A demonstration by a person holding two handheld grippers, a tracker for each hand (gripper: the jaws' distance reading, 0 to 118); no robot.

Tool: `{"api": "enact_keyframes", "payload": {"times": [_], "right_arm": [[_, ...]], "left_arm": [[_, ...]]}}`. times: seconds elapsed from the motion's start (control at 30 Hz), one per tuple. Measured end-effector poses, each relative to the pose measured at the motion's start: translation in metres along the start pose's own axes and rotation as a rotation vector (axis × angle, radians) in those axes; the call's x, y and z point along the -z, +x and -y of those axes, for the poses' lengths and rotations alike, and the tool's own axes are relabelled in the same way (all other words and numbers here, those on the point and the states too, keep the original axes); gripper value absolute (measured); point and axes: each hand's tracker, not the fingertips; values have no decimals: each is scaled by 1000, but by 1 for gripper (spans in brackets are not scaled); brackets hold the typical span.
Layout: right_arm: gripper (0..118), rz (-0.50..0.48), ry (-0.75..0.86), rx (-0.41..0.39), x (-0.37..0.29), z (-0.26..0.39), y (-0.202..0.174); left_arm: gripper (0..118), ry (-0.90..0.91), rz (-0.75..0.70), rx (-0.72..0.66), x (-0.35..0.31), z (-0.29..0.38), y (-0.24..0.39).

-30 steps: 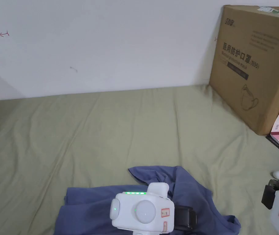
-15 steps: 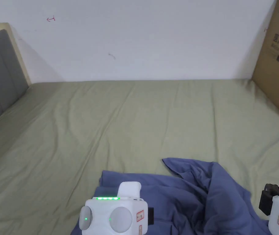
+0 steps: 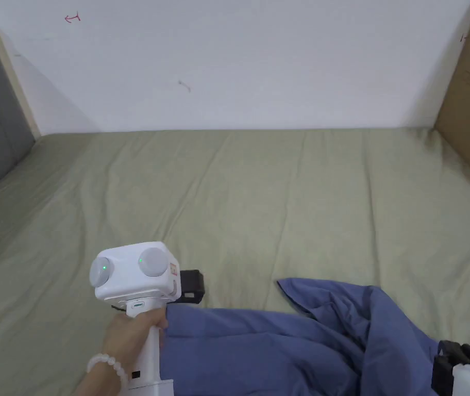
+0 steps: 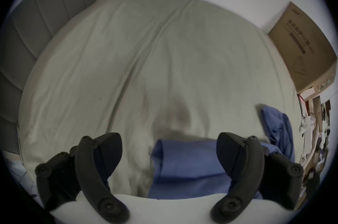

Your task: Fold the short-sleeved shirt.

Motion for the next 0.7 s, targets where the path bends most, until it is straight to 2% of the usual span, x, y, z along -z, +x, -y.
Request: {"api": "enact_keyframes", "payload": {"times": [0.03, 0.07, 0.1, 0.13, 0.17, 0.23, 0.27, 0.3, 0.5, 0.53, 0.57, 0.6, 0.67, 0.7], "right_arm": [[0, 2, -12, 3, 2, 3, 1], [0, 4, -23, 4, 4, 5, 3], [0, 7, -30, 3, 6, 6, 3], [0, 11, -41, 1, 7, 8, 4], [0, 12, -45, -4, 8, 9, 5], [0, 12, -54, -11, 12, 9, 7], [0, 6, -64, -15, 16, 7, 8], [0, -4, -71, -18, 20, 3, 8], [2, -124, -57, 7, 48, -54, 16], [13, -151, -51, 19, 59, -68, 17], [32, -169, -78, 25, 71, -81, 18], [41, -158, -113, 16, 84, -96, 16], [59, -193, -167, -71, 117, -113, 10], [77, -194, -175, -82, 138, -121, 8]], "left_arm": [[98, -46, 1, -18, 15, -1, -2], [81, -93, 9, -19, 30, -1, -3], [72, -117, 5, -21, 39, 4, -3], [71, -74, -58, -18, 38, 12, -2], [67, -19, -30, 5, 29, 15, 3], [31, 4, -47, 80, 19, 18, 9], [7, 17, -65, 97, 14, 19, 11], [2, 28, -69, 88, 10, 18, 10], [2, 75, 21, 48, -29, 16, -7], [2, 91, 30, 58, -37, 16, -8], [2, 119, 48, 74, -46, 17, -8], [2, 141, 56, 85, -57, 19, -9], [2, 180, 56, 106, -73, 21, -10], [2, 190, 52, 109, -80, 22, -11]]}}
